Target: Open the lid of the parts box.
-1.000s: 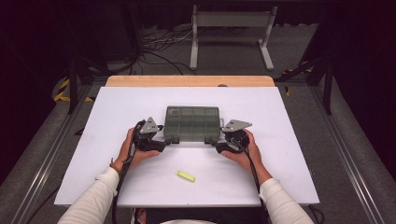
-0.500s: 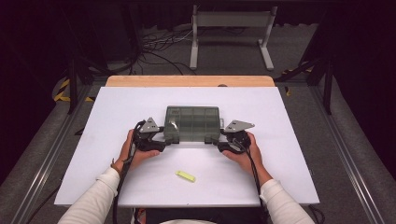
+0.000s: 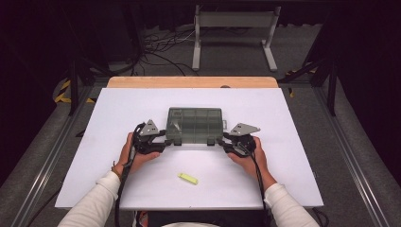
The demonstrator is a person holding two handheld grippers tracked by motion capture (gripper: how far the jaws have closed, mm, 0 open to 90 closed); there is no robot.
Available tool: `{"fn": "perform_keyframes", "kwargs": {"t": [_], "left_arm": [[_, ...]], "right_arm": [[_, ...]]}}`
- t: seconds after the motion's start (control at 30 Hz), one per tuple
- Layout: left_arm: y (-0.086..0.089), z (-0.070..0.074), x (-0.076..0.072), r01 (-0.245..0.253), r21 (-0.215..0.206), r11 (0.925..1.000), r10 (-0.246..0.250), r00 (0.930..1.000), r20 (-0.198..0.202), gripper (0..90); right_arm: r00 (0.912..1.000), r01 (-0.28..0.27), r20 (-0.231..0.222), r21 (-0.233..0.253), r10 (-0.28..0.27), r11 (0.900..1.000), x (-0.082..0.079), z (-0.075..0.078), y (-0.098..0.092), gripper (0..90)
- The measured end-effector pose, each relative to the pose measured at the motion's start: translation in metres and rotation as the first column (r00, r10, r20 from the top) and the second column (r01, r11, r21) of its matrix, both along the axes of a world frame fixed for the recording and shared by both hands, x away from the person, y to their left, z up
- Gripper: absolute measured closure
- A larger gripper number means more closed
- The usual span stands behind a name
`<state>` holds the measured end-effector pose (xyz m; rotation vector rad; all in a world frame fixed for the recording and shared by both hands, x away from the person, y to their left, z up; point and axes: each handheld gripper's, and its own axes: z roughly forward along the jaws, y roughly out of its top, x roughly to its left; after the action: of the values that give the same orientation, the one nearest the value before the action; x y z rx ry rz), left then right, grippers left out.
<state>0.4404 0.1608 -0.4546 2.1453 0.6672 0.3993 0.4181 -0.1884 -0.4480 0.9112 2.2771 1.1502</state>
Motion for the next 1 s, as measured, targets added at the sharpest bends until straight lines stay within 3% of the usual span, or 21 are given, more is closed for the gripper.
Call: {"fn": "perform_keyframes", "kwargs": {"t": [0.17,0.23,0.4,0.6,0.63,0.77,0.93,1.0], "left_arm": [[0.001,0.003,-0.003,0.006,-0.015,0.9999,-0.005,1.0000,0.008,58.0],[-0.001,0.007,-0.006,0.009,0.023,0.9997,-0.010,0.9989,0.046,60.5],[0.001,0.012,-0.010,0.006,0.027,0.9996,-0.009,0.9958,0.091,67.8],[0.000,0.015,-0.011,0.024,0.037,0.9990,-0.028,0.9940,0.106,84.0],[-0.001,0.015,-0.012,0.018,0.037,0.9992,-0.022,0.9933,0.114,89.9],[-0.001,0.016,-0.011,0.009,0.041,0.9991,-0.014,0.9926,0.121,89.9],[0.001,0.016,-0.009,-0.026,0.028,0.9993,0.022,0.9893,0.144,89.8],[0.000,0.016,-0.007,-0.054,0.029,0.9981,0.049,0.9873,0.151,81.9]], "right_arm": [[0.9997,-0.001,0.023,0.007,0.001,1.000,-0.003,0.003,0.000,67.9],[0.9991,0.004,0.041,0.013,-0.005,1.000,-0.005,0.004,-0.001,69.9],[0.9961,0.025,0.083,0.027,-0.027,0.999,-0.008,0.008,-0.003,75.2],[0.9923,0.031,0.119,0.016,-0.033,0.999,-0.007,0.010,-0.003,84.4],[0.9915,0.033,0.126,0.013,-0.035,0.999,-0.007,0.010,-0.004,86.2],[0.9884,0.035,0.147,0.021,-0.037,0.999,-0.005,0.010,-0.004,90.0],[0.9849,0.033,0.170,-0.005,-0.031,0.999,-0.005,0.011,-0.002,90.0],[0.9815,0.045,0.187,-0.016,-0.041,0.999,-0.003,0.011,-0.002,87.1]]}}
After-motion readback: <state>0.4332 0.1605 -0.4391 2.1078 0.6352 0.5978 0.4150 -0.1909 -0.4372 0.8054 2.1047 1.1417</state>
